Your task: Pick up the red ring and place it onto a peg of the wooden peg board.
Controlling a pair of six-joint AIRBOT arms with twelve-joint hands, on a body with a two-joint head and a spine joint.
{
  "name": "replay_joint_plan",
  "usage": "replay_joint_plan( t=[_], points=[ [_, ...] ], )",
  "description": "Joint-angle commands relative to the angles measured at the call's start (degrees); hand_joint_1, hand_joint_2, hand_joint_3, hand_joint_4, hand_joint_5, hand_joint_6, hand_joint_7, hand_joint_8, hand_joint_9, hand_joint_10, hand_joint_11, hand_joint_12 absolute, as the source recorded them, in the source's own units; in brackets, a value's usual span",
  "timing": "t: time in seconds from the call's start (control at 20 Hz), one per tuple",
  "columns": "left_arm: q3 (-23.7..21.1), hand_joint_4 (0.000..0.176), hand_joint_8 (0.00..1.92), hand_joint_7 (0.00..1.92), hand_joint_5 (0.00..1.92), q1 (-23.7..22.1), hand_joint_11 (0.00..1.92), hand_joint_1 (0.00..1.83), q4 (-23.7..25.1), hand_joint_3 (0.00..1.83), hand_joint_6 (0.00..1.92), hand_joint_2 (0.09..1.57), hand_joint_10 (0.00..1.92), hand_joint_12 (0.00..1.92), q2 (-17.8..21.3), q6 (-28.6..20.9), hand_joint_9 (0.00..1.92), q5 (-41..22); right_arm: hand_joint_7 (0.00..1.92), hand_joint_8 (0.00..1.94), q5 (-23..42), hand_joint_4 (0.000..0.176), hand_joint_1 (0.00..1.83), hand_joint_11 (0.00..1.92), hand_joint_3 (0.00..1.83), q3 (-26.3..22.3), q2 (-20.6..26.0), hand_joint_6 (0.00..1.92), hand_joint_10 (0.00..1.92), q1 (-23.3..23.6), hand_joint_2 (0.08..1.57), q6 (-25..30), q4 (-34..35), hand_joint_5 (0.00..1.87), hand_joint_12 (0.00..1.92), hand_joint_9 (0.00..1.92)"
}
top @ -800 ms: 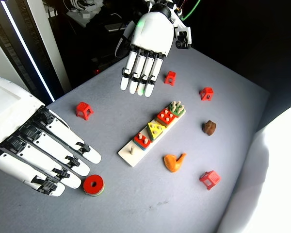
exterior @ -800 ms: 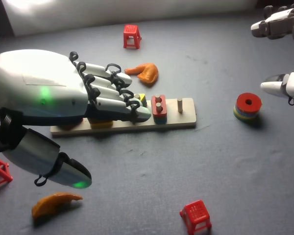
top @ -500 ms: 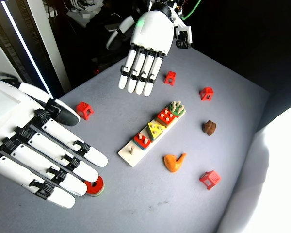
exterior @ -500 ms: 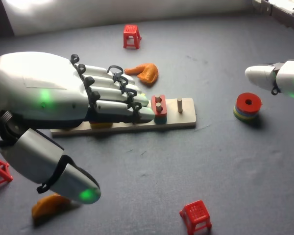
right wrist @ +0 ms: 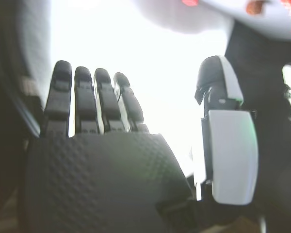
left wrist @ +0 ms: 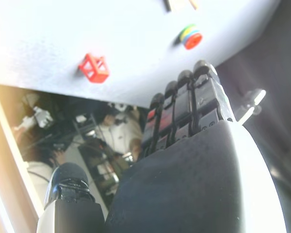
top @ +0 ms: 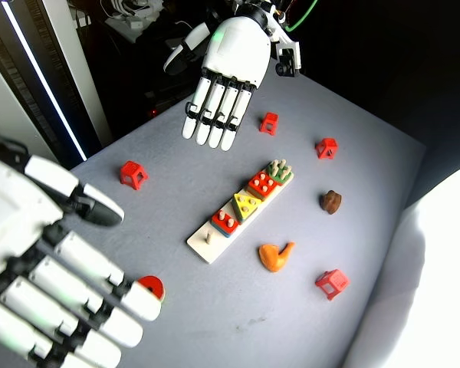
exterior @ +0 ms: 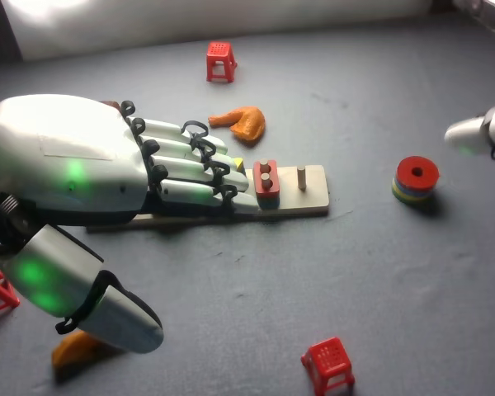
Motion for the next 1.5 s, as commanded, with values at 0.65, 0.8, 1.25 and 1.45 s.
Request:
replay_joint_plan(
  t=[0.65, 0.8, 1.25, 1.45],
  points=[
    [0.21, 0.0, 0.0, 0.0, 0.0, -0.74, 0.0, 0.0, -2.17, 0.02, 0.0, 1.05, 0.0, 0.0, -0.24, 0.05, 0.0, -0.11, 0.54, 0.05, -9.74, 0.0, 0.86, 0.0, 0.0, 16.62, -11.4, 0.08, 0.13, -0.62, 0.96, -11.78, 10.2, 0.45, 1.2, 0.47],
    [0.1, 0.0, 0.0, 0.0, 0.03, -0.75, 0.0, 0.0, -2.17, 0.02, 0.01, 1.06, 0.0, 0.0, -0.24, 0.05, 0.0, -0.14, 0.57, 0.05, -10.29, 0.0, 0.91, 0.0, 0.0, 18.34, -13.49, 0.06, 0.16, -1.99, 0.93, -13.52, 10.2, 0.45, 1.2, 0.46],
    [-0.57, 0.0, 0.0, 0.0, 0.02, 0.95, 0.0, 0.0, -1.73, 0.02, 0.0, 1.08, 0.0, 0.0, -0.16, 0.21, 0.0, -0.52, 0.44, 0.0, -9.65, 0.0, 0.97, 0.0, 0.0, 22.17, -17.86, 0.0, 0.6, -6.1, 0.89, -15.87, 10.2, 0.28, 0.96, 0.14],
    [-0.6, 0.0, 0.01, 0.03, 0.05, 2.14, 0.01, 0.0, -1.74, 0.01, 0.01, 1.07, 0.01, 0.0, -0.18, 0.62, 0.02, -0.52, 0.43, 0.01, -9.66, 0.0, 0.95, 0.0, 0.0, 23.65, -18.95, 0.02, 0.69, -6.39, 0.9, -16.1, 10.2, 0.3, 1.01, 0.1]
  ],
)
